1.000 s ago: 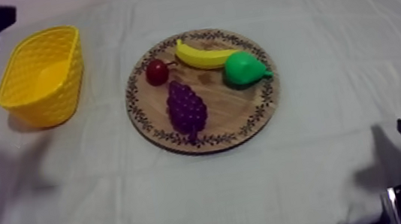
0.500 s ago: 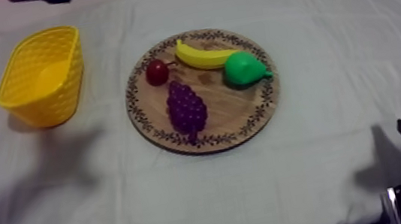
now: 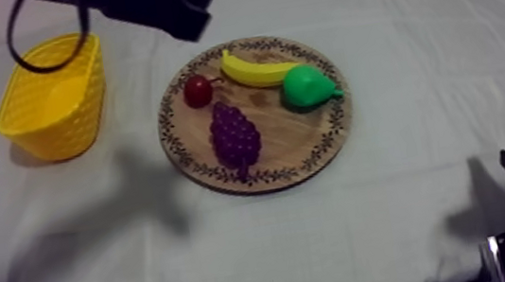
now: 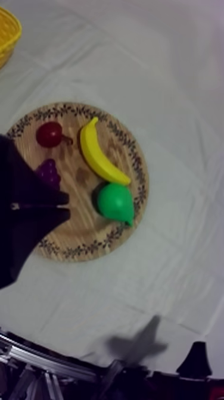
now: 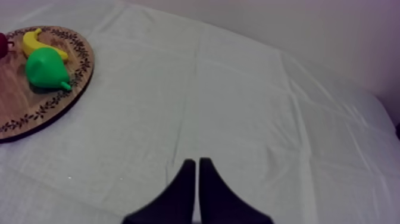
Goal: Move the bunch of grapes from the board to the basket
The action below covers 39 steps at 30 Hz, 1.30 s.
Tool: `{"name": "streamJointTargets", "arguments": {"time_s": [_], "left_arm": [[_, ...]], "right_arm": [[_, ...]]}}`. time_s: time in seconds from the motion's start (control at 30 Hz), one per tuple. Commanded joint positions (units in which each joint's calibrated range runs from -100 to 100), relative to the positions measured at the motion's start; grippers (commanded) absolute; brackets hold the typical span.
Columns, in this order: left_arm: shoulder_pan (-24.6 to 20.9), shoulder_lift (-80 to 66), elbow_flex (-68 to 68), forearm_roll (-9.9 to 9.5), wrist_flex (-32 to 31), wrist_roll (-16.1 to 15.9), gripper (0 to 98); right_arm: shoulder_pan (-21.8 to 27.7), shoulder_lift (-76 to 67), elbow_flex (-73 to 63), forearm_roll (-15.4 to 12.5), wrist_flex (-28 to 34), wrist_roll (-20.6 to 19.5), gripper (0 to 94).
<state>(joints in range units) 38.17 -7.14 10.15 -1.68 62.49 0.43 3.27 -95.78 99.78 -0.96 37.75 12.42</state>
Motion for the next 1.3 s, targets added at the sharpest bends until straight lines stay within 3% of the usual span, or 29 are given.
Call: {"name": "streamJointTargets", "arguments": {"time_s": [0.0, 0.4, 0.7, 0.83, 0.9, 1.07, 1.27], "left_arm": [[0.59, 3.32, -1.22, 0.23, 0.89, -0.25, 0.0], [1.46, 19.30, -8.55, 2.11, 11.11, -0.29, 0.0], [0.19, 21.40, -7.01, 2.83, 11.99, 0.36, 0.0], [0.00, 21.40, -6.39, 2.87, 11.38, 2.07, 0.0], [-0.15, 21.40, -5.69, 2.85, 10.73, 5.86, 0.0], [-0.67, 21.50, -5.28, 3.24, 10.07, 21.95, 0.0], [-1.20, 22.48, -8.99, 4.19, 12.55, 31.04, 0.0]], "right_arm": [[0.03, 0.02, -0.01, 0.00, -0.01, 0.01, 0.3], [0.03, 0.02, -0.01, 0.00, -0.01, 0.01, 0.3], [0.03, 0.02, -0.01, 0.00, -0.01, 0.01, 0.3], [0.03, 0.02, -0.01, 0.00, -0.01, 0.01, 0.3], [0.03, 0.02, -0.01, 0.00, -0.01, 0.01, 0.3], [0.03, 0.02, -0.01, 0.00, -0.01, 0.01, 0.3], [0.03, 0.02, -0.01, 0.00, -0.01, 0.01, 0.3]]}}
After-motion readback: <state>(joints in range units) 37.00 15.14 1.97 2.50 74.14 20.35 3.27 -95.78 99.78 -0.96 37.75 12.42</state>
